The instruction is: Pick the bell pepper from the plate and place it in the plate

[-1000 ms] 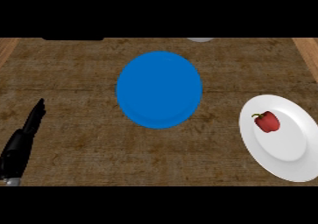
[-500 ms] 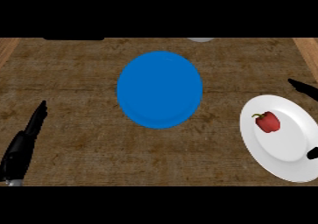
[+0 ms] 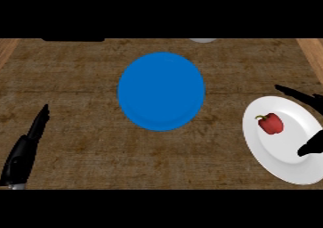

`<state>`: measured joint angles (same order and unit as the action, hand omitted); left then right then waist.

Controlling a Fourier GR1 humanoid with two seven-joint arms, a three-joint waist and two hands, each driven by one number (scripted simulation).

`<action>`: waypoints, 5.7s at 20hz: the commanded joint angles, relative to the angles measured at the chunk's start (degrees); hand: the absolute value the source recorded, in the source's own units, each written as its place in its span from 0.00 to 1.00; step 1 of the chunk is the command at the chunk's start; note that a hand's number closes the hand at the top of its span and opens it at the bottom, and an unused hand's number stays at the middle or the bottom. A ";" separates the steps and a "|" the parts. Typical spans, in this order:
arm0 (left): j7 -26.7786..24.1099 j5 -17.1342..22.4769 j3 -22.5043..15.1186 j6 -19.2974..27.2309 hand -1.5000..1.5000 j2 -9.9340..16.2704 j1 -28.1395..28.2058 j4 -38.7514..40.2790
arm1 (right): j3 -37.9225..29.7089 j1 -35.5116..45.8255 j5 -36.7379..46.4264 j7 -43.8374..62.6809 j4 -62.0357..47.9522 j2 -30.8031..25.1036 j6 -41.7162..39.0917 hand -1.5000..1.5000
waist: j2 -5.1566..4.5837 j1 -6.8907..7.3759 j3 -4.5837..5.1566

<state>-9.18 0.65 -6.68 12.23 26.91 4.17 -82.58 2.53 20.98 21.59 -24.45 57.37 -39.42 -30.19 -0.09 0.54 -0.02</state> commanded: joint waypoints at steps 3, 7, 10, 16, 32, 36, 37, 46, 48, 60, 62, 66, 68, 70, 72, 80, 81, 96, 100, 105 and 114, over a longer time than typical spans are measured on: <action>0.27 -2.53 1.47 -0.92 0.50 -1.91 1.89 -1.83 | 1.56 -0.18 4.77 0.37 -0.27 4.50 0.28 0.00 | 0.11 -0.24 0.01; 1.65 -3.94 2.86 -1.72 0.50 -2.32 1.49 -3.41 | 0.73 5.58 9.24 -4.13 -11.11 4.09 0.89 0.00 | 0.00 0.10 -0.01; -1.72 -2.71 5.85 -5.07 0.50 -2.14 -0.59 1.75 | 0.45 8.27 12.07 -6.39 -16.78 5.75 3.56 0.00 | -0.05 0.07 0.00; 1.73 -5.57 6.16 -5.34 0.50 -4.63 1.20 -2.65 | -0.10 6.68 14.39 -8.08 -17.43 7.99 4.11 0.00 | 0.03 -0.03 -0.01; 1.44 -7.80 4.56 -8.79 0.50 -6.41 -4.24 -3.26 | 4.55 28.71 27.22 -7.68 -26.92 5.44 11.31 1.00 | -2.73 8.17 -0.19; 1.83 -8.04 3.78 -9.02 0.50 -7.16 -5.81 -2.50 | 4.98 31.98 29.48 -9.52 -32.61 6.67 15.69 1.00 | -3.28 7.82 -0.36; 2.03 -8.13 3.98 -8.42 0.50 -7.62 -6.03 -1.71 | 4.53 32.96 29.54 -10.55 -33.20 5.33 16.33 1.00 | -3.53 7.85 -0.37; 2.22 -8.63 4.50 -8.13 0.50 -7.37 -5.98 -1.30 | -3.87 39.01 24.59 -15.90 -37.77 5.69 29.44 1.00 | -2.82 6.27 -0.37; 3.24 -7.91 4.28 -9.03 0.50 -7.33 -5.53 -2.37 | -5.78 41.38 23.24 -17.11 -37.71 5.34 31.49 1.00 | -2.46 6.40 -0.38; 3.78 -8.51 6.38 -7.58 0.50 -7.37 -4.57 -0.86 | -9.17 48.91 17.22 -38.03 -41.52 7.18 17.08 1.00 | -1.24 3.23 -0.09; 1.87 -7.33 7.69 -8.89 0.50 -5.98 -1.87 -2.35 | -8.78 50.43 16.89 -35.00 -40.64 12.54 18.57 1.00 | -0.68 2.82 -0.02; 0.62 -7.36 7.88 -9.07 0.50 -6.29 1.31 -3.22 | -8.05 50.13 16.74 -34.73 -41.43 16.79 18.47 1.00 | -0.59 2.42 -0.02; 0.99 -7.69 8.75 -9.05 0.50 -5.91 0.50 -1.76 | -7.48 53.14 16.73 -30.12 -40.29 19.49 16.85 1.00 | -0.28 1.40 0.02; -0.08 -7.45 9.02 -9.36 0.50 -6.34 -0.18 -0.55 | -7.40 55.63 16.39 -26.43 -40.28 20.73 14.28 1.00 | -0.20 1.01 0.05; 0.93 -9.22 8.38 -7.08 0.50 -7.43 -0.89 -2.05 | -7.10 56.43 16.69 -23.74 -41.56 24.23 15.91 1.00 | -0.37 1.46 0.04; 2.74 -8.33 9.51 -8.80 0.50 -7.19 -0.04 -3.87 | -2.25 55.66 20.96 -16.04 -40.10 33.42 17.57 1.00 | -0.08 0.73 0.04; 1.67 -9.28 7.77 -8.04 0.50 -9.00 2.83 -4.42 | -1.95 55.40 21.30 -16.26 -40.68 34.19 17.75 1.00 | -0.17 1.09 0.04; 3.00 -9.27 8.96 -11.65 0.50 -7.67 -3.24 -1.06 | 3.16 50.17 12.99 -4.12 -45.68 39.40 20.42 0.00 | -0.48 3.74 0.04; 1.58 -10.17 9.84 -9.91 0.50 -8.21 -3.78 -0.26 | -1.42 49.71 10.19 -8.82 -45.73 39.41 21.52 0.00 | -0.84 2.91 0.01; 0.70 -8.93 10.79 -11.35 0.50 -7.22 -0.28 -2.27 | -10.76 51.52 2.44 -5.41 -44.95 38.65 21.25 0.00 | -0.62 1.87 0.01; 2.59 -10.54 9.67 -10.00 0.50 -8.70 -2.23 -3.62 | -21.05 51.06 -7.12 -5.19 -47.90 26.08 10.05 0.00 | -1.55 2.65 -0.07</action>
<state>-6.85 -9.43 2.97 1.79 18.42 2.72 -86.09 -14.47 72.83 18.36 -28.47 10.49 -8.23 -14.62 -1.22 2.92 -0.04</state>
